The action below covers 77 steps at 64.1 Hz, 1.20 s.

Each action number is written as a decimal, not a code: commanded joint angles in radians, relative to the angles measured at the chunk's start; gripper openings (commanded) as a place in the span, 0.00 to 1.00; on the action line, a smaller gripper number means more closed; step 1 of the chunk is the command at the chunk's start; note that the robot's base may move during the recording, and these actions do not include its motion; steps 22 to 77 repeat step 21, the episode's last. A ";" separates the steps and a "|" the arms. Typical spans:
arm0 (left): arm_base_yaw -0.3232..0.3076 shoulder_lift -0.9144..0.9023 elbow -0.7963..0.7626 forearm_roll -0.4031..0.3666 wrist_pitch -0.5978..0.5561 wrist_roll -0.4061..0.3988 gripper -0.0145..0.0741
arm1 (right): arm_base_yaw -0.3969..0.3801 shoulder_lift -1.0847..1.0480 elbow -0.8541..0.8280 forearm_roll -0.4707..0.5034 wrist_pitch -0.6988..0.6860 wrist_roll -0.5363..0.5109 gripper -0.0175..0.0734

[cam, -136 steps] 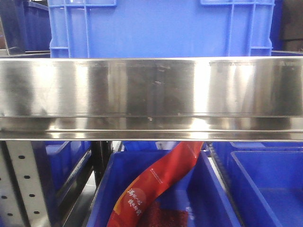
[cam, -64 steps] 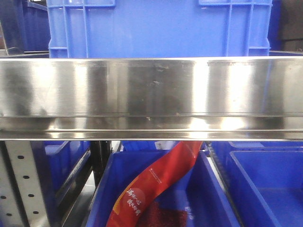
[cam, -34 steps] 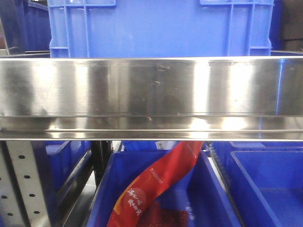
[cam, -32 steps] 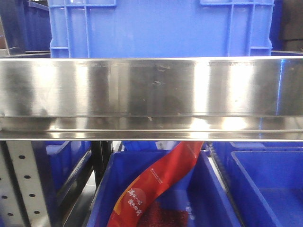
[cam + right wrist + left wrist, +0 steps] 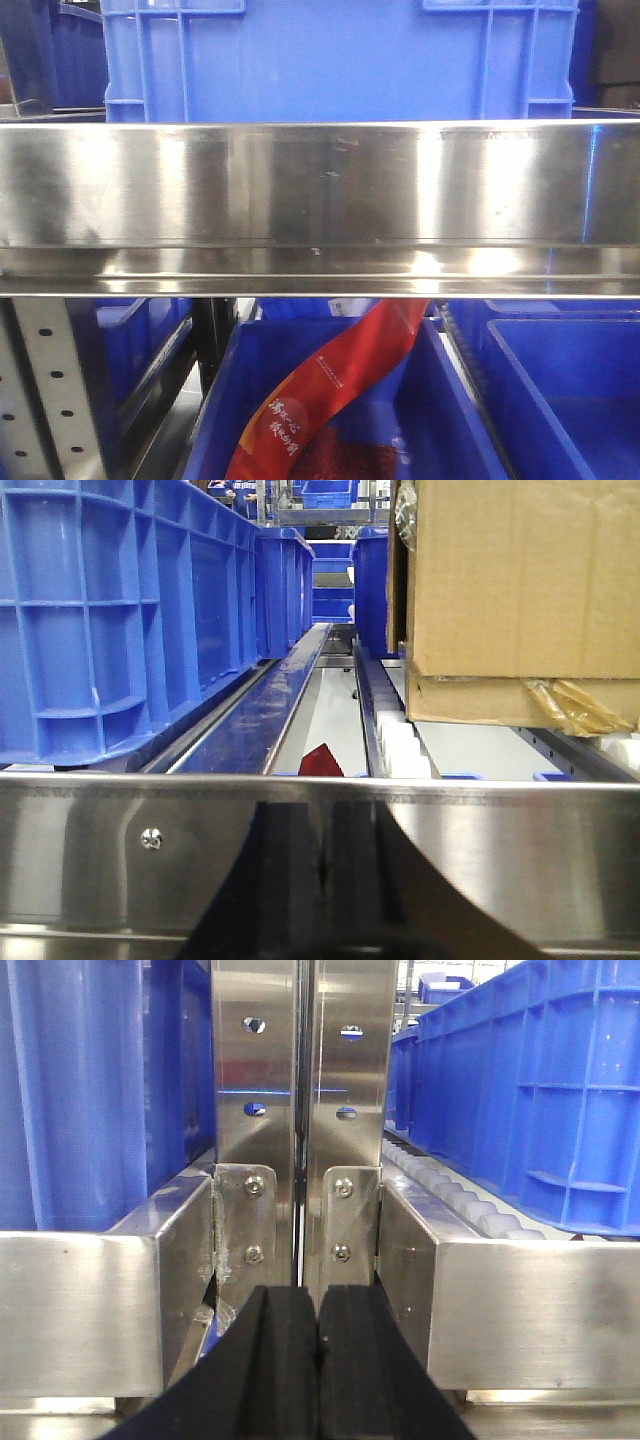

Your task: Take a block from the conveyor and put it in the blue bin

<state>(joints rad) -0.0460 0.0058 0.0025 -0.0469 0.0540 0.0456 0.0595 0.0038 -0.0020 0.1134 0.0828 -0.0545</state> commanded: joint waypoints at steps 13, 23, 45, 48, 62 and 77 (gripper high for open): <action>0.004 -0.006 -0.002 -0.005 -0.019 -0.005 0.04 | -0.007 -0.004 0.002 0.000 -0.024 -0.004 0.01; 0.004 -0.006 -0.002 -0.005 -0.019 -0.005 0.04 | -0.007 -0.004 0.002 0.000 -0.024 -0.004 0.01; 0.004 -0.006 -0.002 -0.005 -0.019 -0.005 0.04 | -0.007 -0.004 0.002 0.000 -0.024 -0.004 0.01; 0.004 -0.006 -0.002 -0.005 -0.019 -0.005 0.04 | -0.007 -0.004 0.002 0.000 -0.024 -0.004 0.01; 0.004 -0.006 -0.002 -0.005 -0.019 -0.005 0.04 | -0.007 -0.004 0.002 0.000 -0.024 -0.004 0.01; 0.004 -0.006 -0.002 -0.005 -0.019 -0.005 0.04 | -0.007 -0.004 0.002 0.000 -0.024 -0.004 0.01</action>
